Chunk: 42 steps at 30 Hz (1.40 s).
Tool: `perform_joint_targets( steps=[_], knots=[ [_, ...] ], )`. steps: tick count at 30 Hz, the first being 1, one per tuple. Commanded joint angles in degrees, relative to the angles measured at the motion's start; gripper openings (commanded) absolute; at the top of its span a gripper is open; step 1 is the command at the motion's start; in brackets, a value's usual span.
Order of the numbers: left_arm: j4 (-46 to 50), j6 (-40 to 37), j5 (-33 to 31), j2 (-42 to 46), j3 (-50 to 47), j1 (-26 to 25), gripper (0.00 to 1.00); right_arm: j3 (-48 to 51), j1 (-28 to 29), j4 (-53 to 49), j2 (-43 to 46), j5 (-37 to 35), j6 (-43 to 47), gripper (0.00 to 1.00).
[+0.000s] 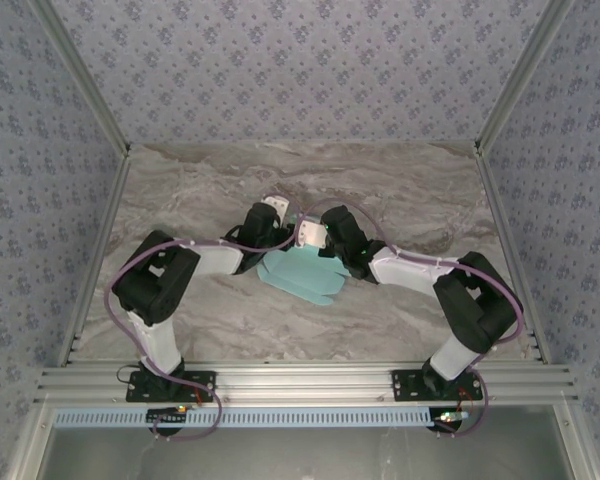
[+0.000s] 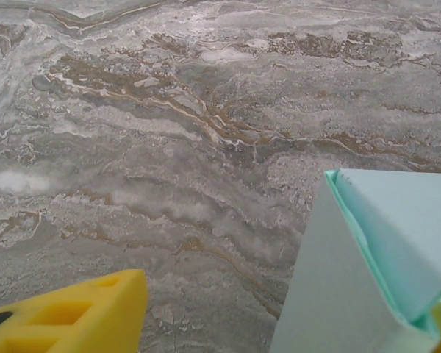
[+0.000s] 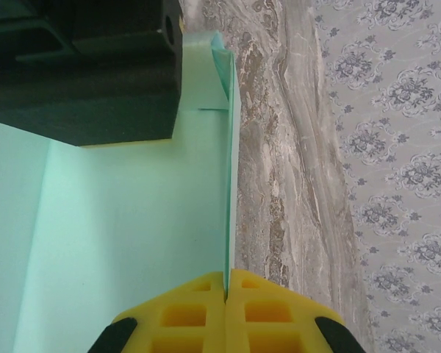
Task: Fold the paper box
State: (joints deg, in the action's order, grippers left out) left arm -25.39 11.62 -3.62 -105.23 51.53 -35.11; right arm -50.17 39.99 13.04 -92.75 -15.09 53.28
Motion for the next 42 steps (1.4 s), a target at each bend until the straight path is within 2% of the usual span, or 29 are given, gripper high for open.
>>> perform_joint_targets(
  steps=[1,12,17,25,29,42],
  knots=[
    [0.16,0.51,1.95,2.61,-1.45,0.73,0.63,-0.36,-0.45,-4.84,0.99,0.41,-0.81,0.00],
    [1.16,1.08,6.95,4.48,-2.85,0.81,0.71,-0.87,-0.46,-4.60,0.55,-0.06,-0.69,0.00],
    [3.30,0.57,8.36,4.87,-2.12,0.83,0.71,-1.39,-0.50,-4.86,0.69,-0.81,-0.65,0.00],
    [7.52,-0.92,8.97,3.31,-0.49,0.91,0.57,-1.88,-0.50,-5.21,0.87,-1.28,-0.27,0.00],
    [8.85,-1.01,9.42,1.42,0.68,0.92,0.56,-2.20,-0.41,-5.22,0.90,-1.43,-0.10,0.00],
    [9.37,-2.17,5.26,-2.38,4.10,0.92,0.35,-2.28,-0.09,-5.13,0.61,-1.35,-0.23,0.00]
  ],
)
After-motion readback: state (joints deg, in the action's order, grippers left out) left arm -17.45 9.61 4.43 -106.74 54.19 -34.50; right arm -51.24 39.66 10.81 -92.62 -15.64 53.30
